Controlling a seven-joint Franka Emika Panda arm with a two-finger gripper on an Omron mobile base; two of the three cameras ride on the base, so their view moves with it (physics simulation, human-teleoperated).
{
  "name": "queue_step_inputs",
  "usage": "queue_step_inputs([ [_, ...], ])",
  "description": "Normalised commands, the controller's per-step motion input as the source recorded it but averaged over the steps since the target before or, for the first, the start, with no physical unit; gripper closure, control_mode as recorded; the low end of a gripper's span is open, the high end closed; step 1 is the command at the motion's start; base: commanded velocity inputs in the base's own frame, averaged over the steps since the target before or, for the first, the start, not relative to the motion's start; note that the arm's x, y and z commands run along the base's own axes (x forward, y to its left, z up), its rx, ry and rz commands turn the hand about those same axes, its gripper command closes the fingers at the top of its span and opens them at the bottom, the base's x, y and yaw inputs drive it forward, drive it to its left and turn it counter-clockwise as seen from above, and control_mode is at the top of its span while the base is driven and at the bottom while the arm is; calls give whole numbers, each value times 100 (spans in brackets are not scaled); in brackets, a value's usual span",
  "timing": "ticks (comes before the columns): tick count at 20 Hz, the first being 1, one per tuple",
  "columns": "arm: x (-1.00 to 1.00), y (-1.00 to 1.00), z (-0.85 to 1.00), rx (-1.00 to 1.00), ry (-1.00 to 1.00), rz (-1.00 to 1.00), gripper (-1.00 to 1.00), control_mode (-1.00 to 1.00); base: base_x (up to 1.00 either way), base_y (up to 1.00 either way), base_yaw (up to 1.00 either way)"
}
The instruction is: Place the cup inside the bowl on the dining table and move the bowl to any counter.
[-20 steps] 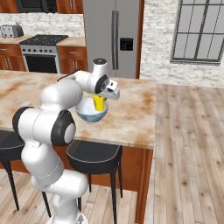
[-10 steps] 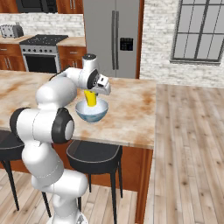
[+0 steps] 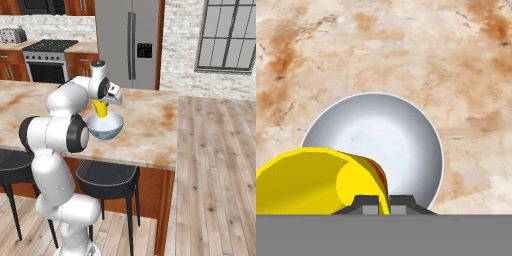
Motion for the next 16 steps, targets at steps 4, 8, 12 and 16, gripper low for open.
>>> queue_step_inputs([
  [4, 25, 7, -9, 0, 5, 0, 100, -100, 0, 0, 0],
  [8, 32, 1, -22, 0, 5, 0, 100, -100, 0, 0, 0],
  [12, 30, 0, -29, 0, 0, 0, 100, -100, 0, 0, 0],
  [16, 25, 2, -26, 0, 0, 0, 100, -100, 0, 0, 0],
])
